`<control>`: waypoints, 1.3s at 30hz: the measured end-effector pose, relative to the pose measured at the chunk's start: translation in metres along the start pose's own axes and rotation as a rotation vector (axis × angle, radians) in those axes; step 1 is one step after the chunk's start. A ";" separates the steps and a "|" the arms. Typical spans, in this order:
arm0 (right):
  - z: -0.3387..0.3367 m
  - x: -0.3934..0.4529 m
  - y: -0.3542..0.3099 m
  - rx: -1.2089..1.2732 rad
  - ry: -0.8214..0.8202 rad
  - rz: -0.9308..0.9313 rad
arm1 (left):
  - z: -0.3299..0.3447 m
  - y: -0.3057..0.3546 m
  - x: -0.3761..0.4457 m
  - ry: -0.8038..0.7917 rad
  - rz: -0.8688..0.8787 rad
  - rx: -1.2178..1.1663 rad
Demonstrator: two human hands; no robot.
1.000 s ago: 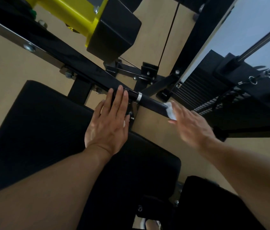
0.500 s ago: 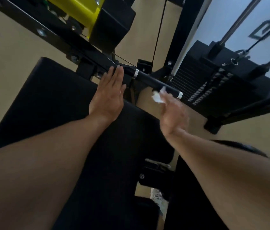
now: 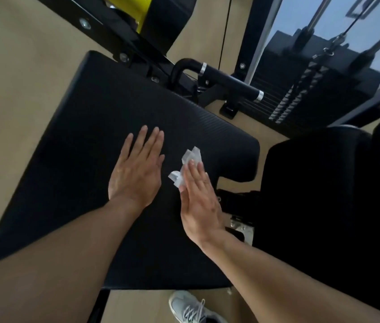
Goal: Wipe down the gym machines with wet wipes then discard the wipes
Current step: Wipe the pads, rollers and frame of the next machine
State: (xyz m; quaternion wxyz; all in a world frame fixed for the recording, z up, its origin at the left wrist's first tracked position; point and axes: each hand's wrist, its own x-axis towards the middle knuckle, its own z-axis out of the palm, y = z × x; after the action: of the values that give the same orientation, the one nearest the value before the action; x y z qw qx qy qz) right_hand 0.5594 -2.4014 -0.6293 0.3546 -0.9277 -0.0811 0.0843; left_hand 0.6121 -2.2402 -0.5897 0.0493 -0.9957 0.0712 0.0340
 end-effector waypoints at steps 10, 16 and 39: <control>-0.040 0.078 0.052 -0.176 0.059 0.342 | 0.004 0.002 0.001 0.037 0.005 0.030; -0.007 0.013 0.001 0.046 0.137 -0.129 | 0.001 0.003 0.001 0.020 0.001 0.013; -0.031 0.102 0.019 0.027 0.143 0.564 | 0.001 0.003 0.001 -0.012 0.004 0.011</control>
State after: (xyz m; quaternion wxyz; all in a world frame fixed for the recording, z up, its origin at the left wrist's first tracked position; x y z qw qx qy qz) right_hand 0.6671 -2.4136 -0.6292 0.3344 -0.9123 0.2066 0.1148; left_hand 0.6124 -2.2430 -0.5913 0.0551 -0.9950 0.0729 0.0399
